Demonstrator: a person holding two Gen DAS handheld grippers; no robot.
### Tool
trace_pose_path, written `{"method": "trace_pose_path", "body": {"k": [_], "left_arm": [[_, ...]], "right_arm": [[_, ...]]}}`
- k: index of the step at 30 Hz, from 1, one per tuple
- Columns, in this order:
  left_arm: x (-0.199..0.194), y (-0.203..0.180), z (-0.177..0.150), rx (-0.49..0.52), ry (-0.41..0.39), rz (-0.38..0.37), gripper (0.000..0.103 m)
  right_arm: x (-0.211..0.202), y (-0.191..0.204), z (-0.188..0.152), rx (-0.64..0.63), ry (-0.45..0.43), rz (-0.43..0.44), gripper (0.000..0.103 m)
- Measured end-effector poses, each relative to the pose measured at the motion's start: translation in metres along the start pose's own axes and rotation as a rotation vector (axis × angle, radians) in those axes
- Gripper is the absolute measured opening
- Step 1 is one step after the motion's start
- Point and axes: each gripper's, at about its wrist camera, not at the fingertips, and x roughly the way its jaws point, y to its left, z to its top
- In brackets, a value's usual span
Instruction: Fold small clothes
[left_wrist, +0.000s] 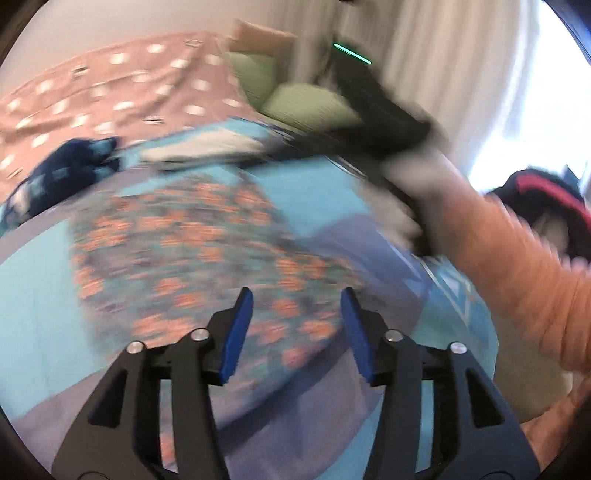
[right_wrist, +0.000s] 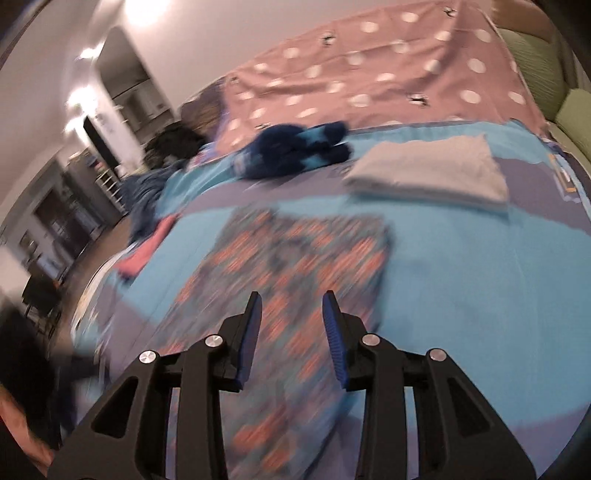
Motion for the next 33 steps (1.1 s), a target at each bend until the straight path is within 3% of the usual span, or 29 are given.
{"method": "trace_pose_path", "body": {"k": [1,3,5,7,9,11,14,16,19,20,21,25,33], "left_arm": [[-0.009,0.016,-0.005,-0.031,-0.019,0.038,0.056],[-0.012,0.043,-0.02,-0.082,0.004,0.161,0.056],[-0.004,0.068,-0.041,-0.121,0.074,0.296,0.056],[0.001,0.083,-0.057,-0.2,0.104,0.255,0.063],[0.002,0.09,-0.059,-0.242,0.1,0.232,0.063],[0.002,0.084,-0.054,-0.209,0.095,0.265,0.063],[0.0,0.075,-0.055,-0.197,0.09,0.237,0.062],[-0.004,0.076,-0.056,-0.229,0.087,0.204,0.068],[-0.006,0.079,-0.061,-0.284,0.086,0.184,0.071],[-0.005,0.085,-0.06,-0.316,0.085,0.171,0.072],[-0.006,0.087,-0.062,-0.334,0.083,0.161,0.072],[-0.003,0.095,-0.058,-0.37,0.078,0.142,0.072],[0.012,0.104,-0.048,-0.375,0.099,0.118,0.076]], "right_arm": [[-0.002,0.006,-0.008,-0.007,-0.003,0.015,0.036],[-0.011,0.022,-0.039,0.007,-0.009,0.129,0.036],[-0.006,0.027,-0.06,0.006,0.017,0.118,0.036],[0.015,0.021,-0.085,-0.024,0.104,-0.1,0.028],[0.012,0.015,-0.092,-0.009,0.057,-0.08,0.022],[0.001,0.017,-0.086,0.056,0.051,-0.105,0.02],[-0.021,0.036,-0.081,0.018,-0.016,-0.138,0.021],[-0.032,0.047,-0.083,-0.013,-0.041,-0.163,0.022],[-0.041,0.038,-0.087,0.022,-0.067,-0.206,0.036],[-0.037,0.024,-0.084,0.069,-0.074,-0.207,0.047],[-0.037,0.011,-0.084,0.137,-0.075,-0.196,0.05],[-0.025,-0.033,-0.083,0.333,-0.034,-0.127,0.051],[0.001,-0.044,-0.07,0.282,0.039,-0.04,0.063]]}}
